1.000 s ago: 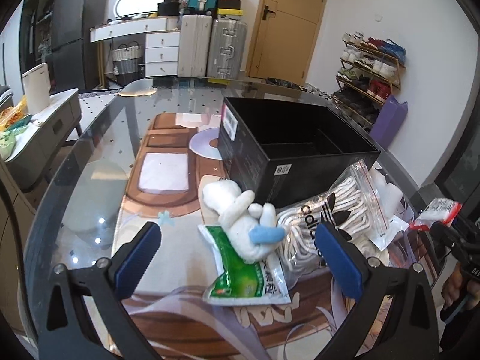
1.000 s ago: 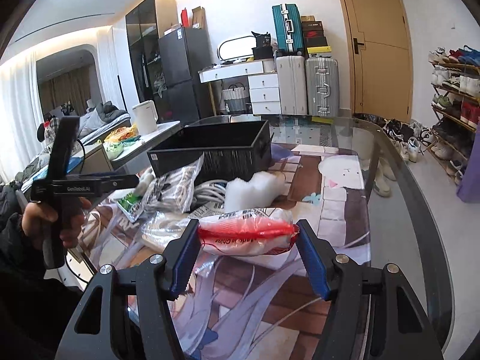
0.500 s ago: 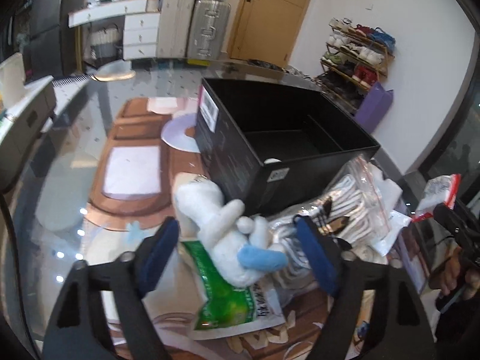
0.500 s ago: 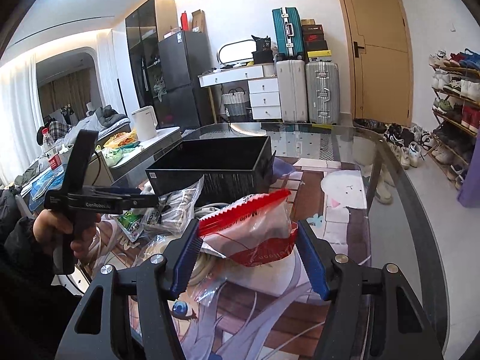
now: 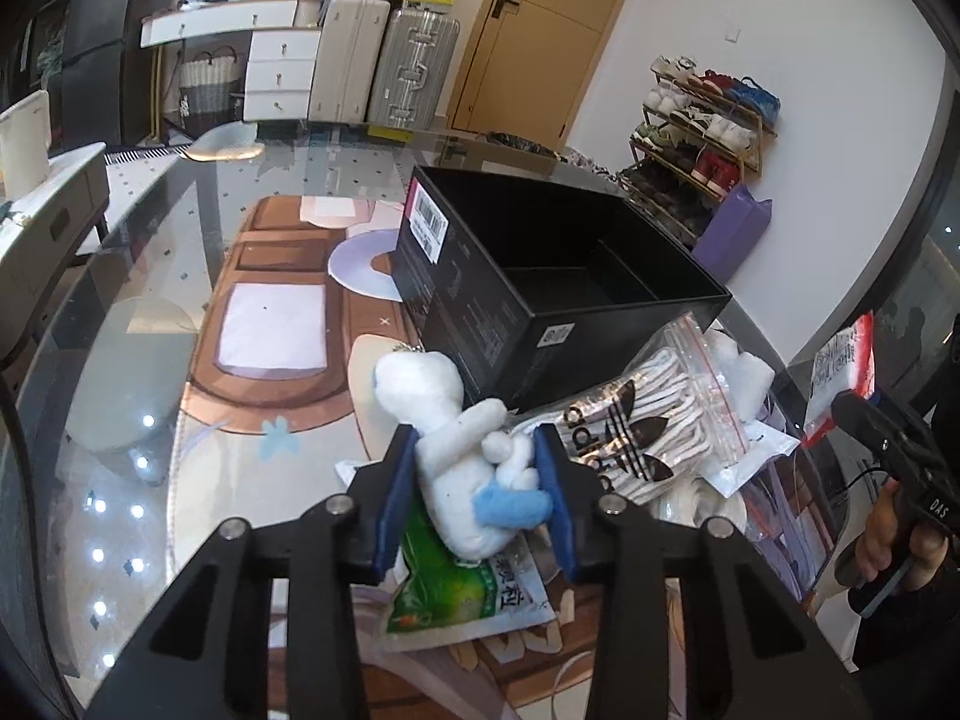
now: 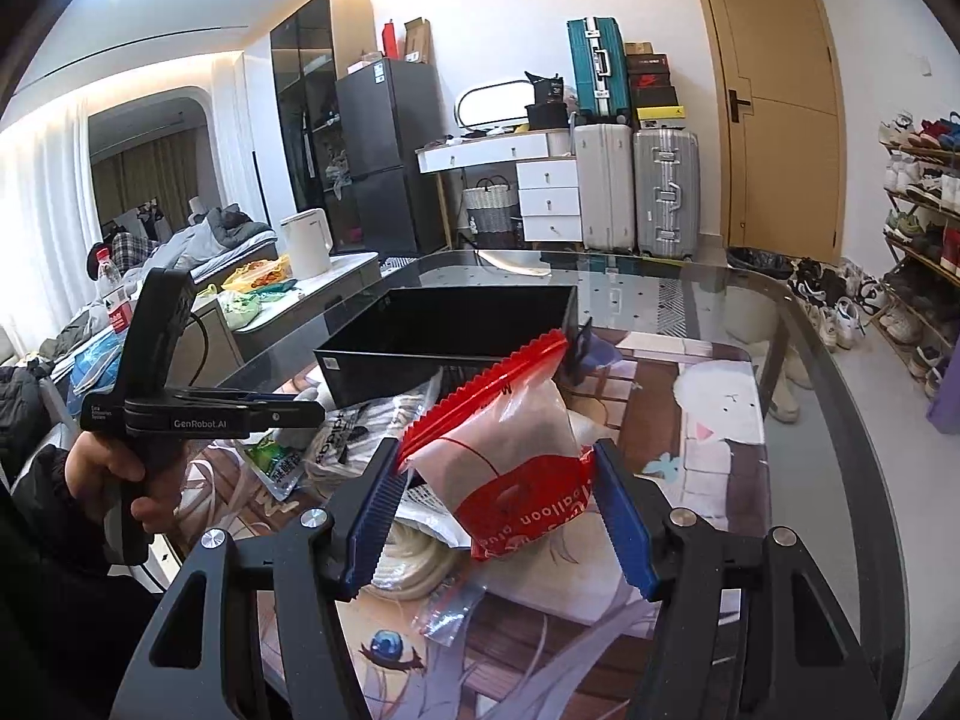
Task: Organize soft objects
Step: 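Lift the snack bag with the right gripper while the left gripper grasps the white plush toy, then carry both items over the black box and release them inside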
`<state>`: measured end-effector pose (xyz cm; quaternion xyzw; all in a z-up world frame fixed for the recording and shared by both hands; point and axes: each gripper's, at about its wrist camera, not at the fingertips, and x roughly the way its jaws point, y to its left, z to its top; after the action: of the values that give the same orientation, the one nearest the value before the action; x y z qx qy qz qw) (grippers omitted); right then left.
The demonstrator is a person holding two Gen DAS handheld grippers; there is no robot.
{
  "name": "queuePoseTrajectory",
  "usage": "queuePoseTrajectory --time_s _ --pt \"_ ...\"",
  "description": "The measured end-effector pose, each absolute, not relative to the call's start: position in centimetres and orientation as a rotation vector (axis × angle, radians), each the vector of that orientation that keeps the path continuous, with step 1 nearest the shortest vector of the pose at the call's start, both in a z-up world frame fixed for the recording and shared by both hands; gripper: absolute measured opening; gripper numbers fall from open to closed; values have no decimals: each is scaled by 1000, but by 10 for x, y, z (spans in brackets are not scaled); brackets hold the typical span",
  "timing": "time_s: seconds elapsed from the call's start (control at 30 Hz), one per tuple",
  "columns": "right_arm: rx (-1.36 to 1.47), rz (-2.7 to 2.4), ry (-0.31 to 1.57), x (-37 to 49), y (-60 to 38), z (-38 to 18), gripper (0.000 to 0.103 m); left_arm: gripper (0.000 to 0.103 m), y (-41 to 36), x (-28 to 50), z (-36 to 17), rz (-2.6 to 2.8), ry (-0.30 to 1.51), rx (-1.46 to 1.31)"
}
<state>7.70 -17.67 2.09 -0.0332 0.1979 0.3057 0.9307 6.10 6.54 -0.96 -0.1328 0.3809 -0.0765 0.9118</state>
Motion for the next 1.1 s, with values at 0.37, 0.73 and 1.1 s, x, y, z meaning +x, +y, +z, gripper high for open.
queuePoseTrajectory --time_s 0.37,0.73,1.1 --pt "-73 655 379 79 -172 30 64 37 75 35 15 -130 693 -285" --pt "-80 646 356 86 -166 40 64 37 73 25 53 -154 581 -263" --pt "-76 615 344 110 -161 56 64 37 69 40 79 -178 524 -225"
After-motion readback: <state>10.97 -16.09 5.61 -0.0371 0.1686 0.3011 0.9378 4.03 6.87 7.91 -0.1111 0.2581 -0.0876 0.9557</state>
